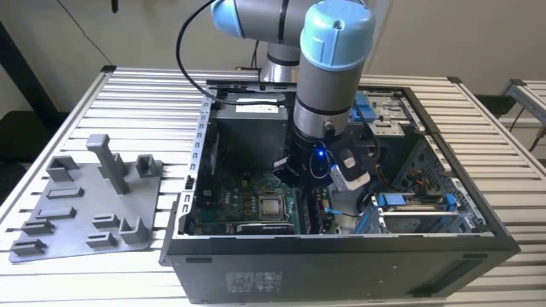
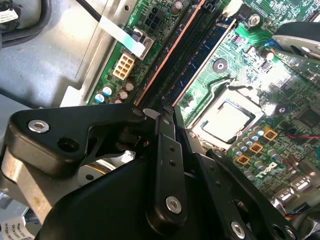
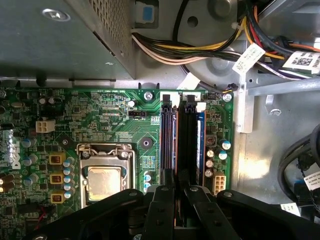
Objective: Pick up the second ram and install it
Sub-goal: 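Insert the second ram into the second slot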
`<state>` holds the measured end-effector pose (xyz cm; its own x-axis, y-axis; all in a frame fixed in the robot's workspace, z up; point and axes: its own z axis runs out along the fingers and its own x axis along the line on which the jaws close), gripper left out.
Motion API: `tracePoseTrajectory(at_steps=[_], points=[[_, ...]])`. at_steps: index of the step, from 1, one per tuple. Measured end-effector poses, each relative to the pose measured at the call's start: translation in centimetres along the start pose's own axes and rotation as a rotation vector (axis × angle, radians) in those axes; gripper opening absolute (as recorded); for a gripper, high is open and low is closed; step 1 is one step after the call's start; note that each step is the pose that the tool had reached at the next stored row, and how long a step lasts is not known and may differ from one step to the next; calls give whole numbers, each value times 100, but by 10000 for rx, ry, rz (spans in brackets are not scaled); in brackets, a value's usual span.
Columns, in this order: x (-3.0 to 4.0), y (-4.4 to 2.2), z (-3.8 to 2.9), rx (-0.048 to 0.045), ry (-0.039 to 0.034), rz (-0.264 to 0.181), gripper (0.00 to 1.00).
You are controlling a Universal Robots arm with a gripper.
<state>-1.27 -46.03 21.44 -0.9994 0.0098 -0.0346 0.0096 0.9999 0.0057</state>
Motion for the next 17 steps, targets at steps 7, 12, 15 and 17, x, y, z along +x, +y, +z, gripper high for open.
tracePoseTrajectory(at_steps=[7, 12, 15, 17], points=[[0, 0, 1, -1, 0, 0, 22], [-4, 1, -127, 0, 20, 13, 22], [-8, 1, -222, 2, 29, 61, 22], [-8, 0, -239, 0, 32, 67, 22]])
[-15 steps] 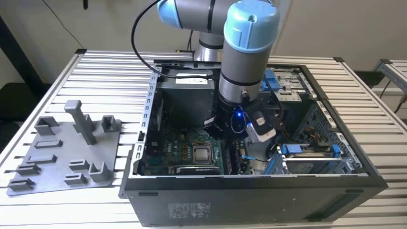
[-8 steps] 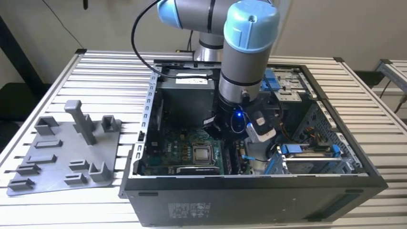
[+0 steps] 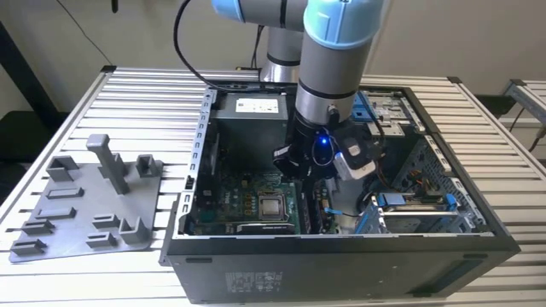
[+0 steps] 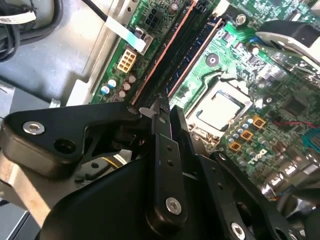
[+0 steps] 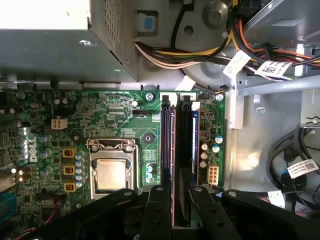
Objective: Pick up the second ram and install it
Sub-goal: 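Insert the second ram into the second slot, then press down the second ram until it locks into place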
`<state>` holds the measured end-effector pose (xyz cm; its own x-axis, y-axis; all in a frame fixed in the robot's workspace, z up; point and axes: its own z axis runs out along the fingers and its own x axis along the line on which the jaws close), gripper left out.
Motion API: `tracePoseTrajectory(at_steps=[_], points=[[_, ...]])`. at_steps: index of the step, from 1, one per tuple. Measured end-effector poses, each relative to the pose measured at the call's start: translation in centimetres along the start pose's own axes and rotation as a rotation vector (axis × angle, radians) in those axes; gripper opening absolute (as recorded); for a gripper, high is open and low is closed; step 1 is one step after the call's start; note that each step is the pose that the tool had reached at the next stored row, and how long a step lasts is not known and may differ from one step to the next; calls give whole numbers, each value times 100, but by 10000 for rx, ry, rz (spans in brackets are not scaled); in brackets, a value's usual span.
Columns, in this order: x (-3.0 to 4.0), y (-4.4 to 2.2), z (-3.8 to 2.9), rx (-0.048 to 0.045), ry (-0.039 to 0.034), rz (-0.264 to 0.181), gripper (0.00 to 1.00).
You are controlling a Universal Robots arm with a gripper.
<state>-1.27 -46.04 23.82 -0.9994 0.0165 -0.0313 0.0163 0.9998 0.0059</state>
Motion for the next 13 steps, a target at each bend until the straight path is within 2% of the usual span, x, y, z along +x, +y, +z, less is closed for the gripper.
tracePoseTrajectory(at_steps=[3, 4, 5, 7, 13], points=[[0, 0, -1, -3, 0, 1, 22], [0, 0, -3, 0, 0, 1, 20], [0, 0, -3, -2, 0, 1, 13], [0, 0, -4, -3, 0, 1, 11], [0, 0, -13, -9, 1, 1, 11]])
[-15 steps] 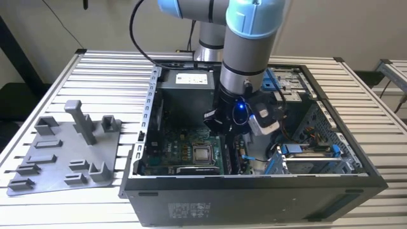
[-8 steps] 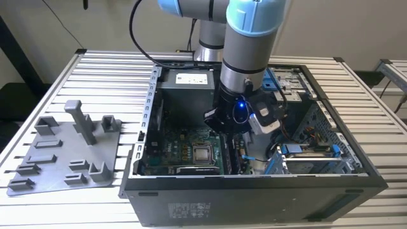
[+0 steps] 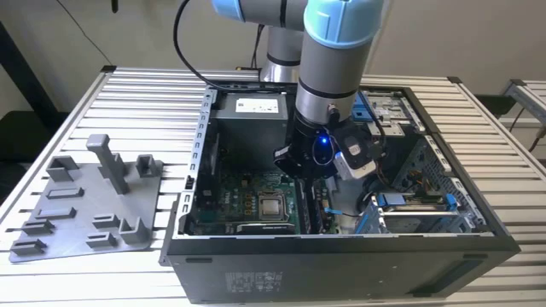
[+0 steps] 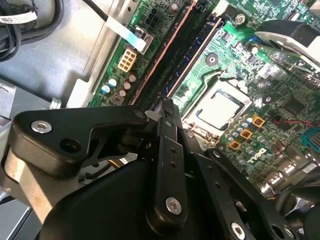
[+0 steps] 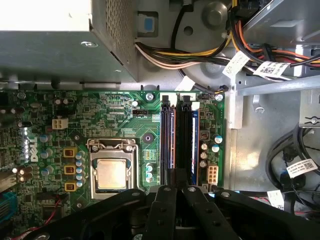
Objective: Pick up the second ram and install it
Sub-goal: 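Press down the second ram until it locks into place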
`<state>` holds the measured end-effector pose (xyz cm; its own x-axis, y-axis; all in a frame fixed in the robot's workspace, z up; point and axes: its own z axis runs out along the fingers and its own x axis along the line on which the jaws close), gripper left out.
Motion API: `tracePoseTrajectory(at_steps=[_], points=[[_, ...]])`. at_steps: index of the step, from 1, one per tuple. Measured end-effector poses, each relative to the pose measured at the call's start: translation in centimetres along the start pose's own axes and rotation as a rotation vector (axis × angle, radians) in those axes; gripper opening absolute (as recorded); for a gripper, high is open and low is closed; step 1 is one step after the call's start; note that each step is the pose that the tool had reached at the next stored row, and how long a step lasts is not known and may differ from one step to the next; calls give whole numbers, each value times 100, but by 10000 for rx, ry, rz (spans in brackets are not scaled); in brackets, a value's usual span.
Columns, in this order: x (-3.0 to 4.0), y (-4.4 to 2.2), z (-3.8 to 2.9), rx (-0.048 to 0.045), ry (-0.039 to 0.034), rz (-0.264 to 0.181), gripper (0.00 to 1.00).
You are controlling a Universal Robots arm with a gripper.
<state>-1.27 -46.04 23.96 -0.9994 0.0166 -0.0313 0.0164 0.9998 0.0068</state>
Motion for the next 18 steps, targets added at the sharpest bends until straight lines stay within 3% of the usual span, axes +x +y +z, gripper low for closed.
tracePoseTrajectory(at_steps=[6, 10, 13, 18], points=[[-5, 0, -3, 0, 7, -2, 11], [-25, -1, -3, -2, 73, 1, 11], [-50, -7, -2, -43, 191, 2, 11], [-51, -7, 1, -57, 195, -23, 11]])
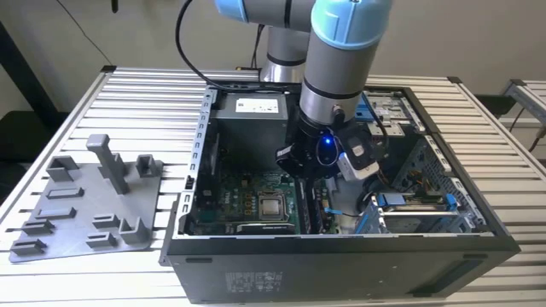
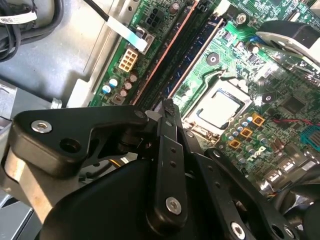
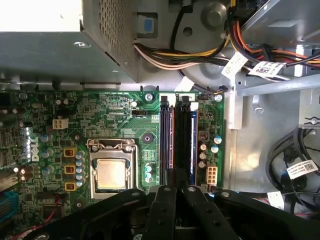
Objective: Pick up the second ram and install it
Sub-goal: 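Press down the second ram until it locks into place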
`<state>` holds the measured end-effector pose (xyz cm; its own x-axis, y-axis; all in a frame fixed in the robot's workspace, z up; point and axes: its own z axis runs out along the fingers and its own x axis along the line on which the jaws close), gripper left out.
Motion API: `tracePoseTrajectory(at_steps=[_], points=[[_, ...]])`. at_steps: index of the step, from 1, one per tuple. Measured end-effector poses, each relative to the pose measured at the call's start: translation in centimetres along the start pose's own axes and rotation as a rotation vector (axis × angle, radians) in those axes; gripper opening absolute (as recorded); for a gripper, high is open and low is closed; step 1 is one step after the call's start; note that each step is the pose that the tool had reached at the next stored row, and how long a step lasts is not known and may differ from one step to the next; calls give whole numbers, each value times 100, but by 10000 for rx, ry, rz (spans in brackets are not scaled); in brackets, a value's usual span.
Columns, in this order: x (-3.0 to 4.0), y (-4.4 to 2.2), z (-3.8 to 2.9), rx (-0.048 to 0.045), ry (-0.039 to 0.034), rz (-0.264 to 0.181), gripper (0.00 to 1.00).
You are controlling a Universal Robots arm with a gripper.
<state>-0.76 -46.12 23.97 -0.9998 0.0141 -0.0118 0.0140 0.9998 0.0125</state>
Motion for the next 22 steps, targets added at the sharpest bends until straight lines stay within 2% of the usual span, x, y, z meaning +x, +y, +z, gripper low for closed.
tracePoseTrajectory(at_steps=[4, 22], points=[[0, 0, 0, -5, 4, -364, 11], [0, -1, 8, -42, -6, -3617, 11]])
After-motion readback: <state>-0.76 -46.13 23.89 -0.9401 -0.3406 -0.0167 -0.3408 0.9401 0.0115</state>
